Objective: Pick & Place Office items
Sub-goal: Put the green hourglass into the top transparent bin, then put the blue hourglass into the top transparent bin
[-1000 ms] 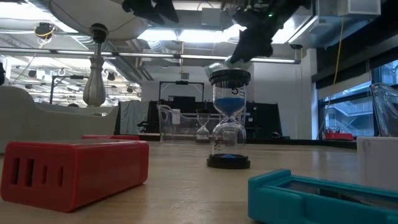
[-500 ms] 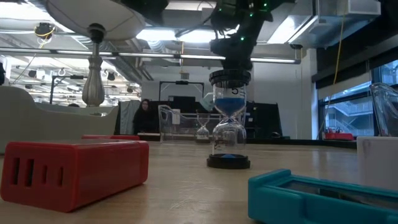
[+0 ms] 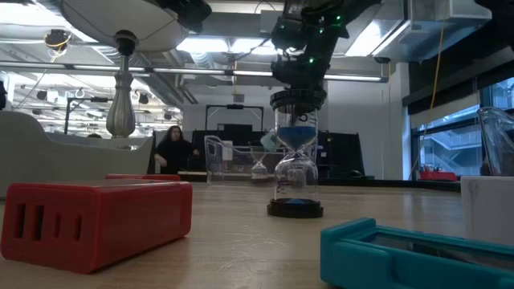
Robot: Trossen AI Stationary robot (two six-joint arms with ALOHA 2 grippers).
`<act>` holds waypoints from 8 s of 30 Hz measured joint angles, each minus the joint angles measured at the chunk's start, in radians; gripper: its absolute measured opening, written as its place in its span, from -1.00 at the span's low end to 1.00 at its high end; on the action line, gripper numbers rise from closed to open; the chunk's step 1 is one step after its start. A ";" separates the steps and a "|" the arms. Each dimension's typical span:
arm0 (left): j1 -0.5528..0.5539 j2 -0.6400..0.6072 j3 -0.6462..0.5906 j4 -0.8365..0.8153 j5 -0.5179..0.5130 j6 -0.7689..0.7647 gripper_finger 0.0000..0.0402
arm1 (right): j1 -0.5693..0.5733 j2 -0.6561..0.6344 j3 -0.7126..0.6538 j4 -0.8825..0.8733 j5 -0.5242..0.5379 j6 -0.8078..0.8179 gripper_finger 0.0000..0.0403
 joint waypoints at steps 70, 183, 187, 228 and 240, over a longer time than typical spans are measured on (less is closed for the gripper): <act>0.058 0.000 0.000 -0.007 0.019 -0.003 0.51 | -0.056 0.101 -0.002 0.183 -0.091 -0.027 0.12; -0.112 0.332 -0.059 0.283 1.360 -0.101 0.51 | 0.342 -0.876 -0.716 0.110 0.136 0.314 0.36; -0.177 0.358 -0.059 0.320 1.454 -0.085 0.51 | 0.352 -0.876 -0.739 0.144 0.148 0.314 0.36; -0.204 0.606 -0.058 0.504 1.561 -0.127 0.69 | 0.352 -0.875 -0.745 0.202 0.184 0.314 0.36; -0.205 0.605 -0.058 0.500 1.559 -0.134 0.24 | 0.352 -0.875 -0.745 0.203 0.184 0.314 0.36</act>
